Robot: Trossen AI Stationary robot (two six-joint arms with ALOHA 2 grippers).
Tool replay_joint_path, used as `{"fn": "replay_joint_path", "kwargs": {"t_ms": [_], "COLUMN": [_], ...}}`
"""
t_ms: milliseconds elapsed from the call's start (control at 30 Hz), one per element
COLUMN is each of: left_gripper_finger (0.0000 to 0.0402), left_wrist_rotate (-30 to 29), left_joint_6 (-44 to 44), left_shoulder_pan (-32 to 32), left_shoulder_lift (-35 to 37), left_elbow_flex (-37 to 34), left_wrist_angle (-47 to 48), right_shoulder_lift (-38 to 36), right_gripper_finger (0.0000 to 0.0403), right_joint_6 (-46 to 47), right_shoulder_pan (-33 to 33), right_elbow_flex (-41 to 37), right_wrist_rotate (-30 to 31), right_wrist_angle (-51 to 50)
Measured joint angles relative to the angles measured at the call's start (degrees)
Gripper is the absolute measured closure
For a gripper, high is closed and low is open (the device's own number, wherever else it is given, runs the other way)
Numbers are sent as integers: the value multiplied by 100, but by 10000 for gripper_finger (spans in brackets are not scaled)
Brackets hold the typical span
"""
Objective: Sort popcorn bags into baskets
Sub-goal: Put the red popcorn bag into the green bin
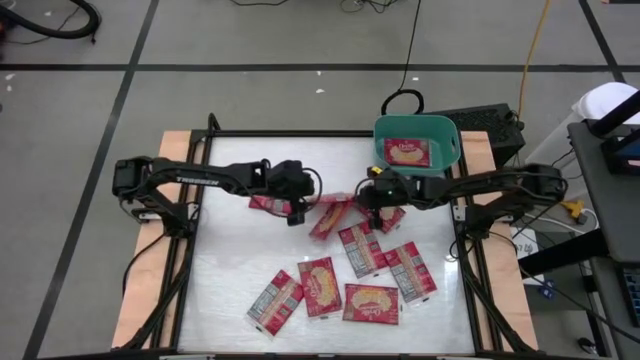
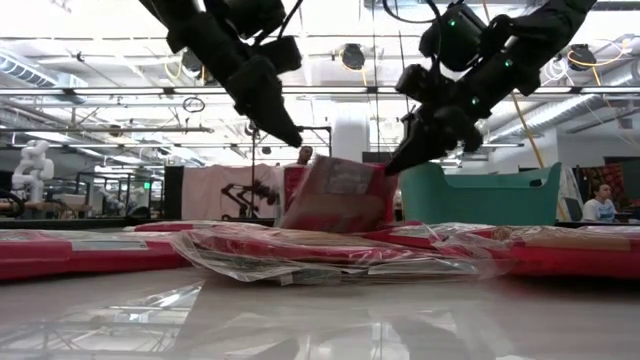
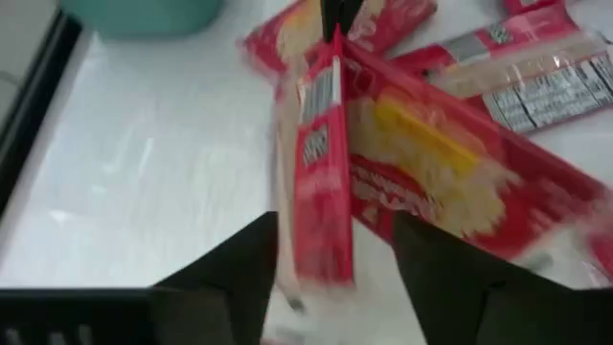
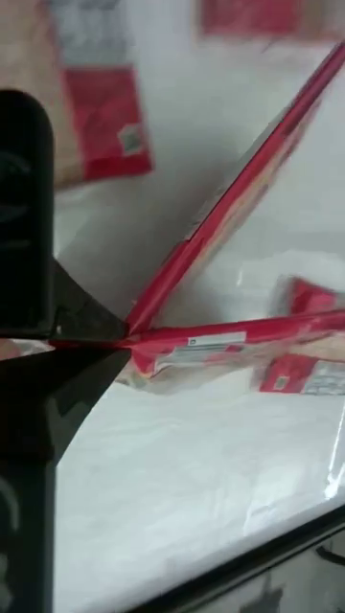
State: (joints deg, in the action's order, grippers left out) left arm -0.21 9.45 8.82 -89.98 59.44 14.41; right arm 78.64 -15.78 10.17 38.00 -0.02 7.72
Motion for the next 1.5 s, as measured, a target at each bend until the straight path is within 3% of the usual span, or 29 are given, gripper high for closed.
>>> {"fn": "replay_joint_path", "kwargs": {"t_ms": [167,300,400,500,633,700,900,1167,1300,1500], "left_gripper_finger": [133,140,185,257,361,384,368,384,379,369], "left_wrist_rotate": [70,-56,-258,-273,-3,134,184,387,764,1052], "left_joint_6": [471,714,808,700,365,198,69,-139,-602,-1348], "left_shoulder_pan": [60,94,154,242,384,451,580,748,767,688], "left_shoulder_lift": [-396,-925,-1087,-1097,-926,-840,-485,151,464,815], "left_elbow_flex": [2,-15,5,9,13,13,13,15,15,26], "left_wrist_angle": [-382,-466,-598,-740,-759,-744,-569,-327,-283,-242], "right_shoulder_lift": [-143,-140,-134,-149,-313,-460,-1040,-1842,-1850,-1329], "right_gripper_finger": [402,402,402,398,377,362,304,246,239,244], "right_joint_6": [685,1041,1204,1484,2189,2545,2910,3610,4013,3897], "right_shoulder_pan": [-2,33,59,77,181,227,341,407,407,457], "right_elbow_flex": [0,0,4,7,11,9,9,34,579,2099], "right_wrist_rotate": [-42,-151,-290,-330,-489,-478,-478,-604,-606,-602], "right_wrist_angle": [-24,9,60,109,104,-39,-691,-1110,-1455,-2625]}}
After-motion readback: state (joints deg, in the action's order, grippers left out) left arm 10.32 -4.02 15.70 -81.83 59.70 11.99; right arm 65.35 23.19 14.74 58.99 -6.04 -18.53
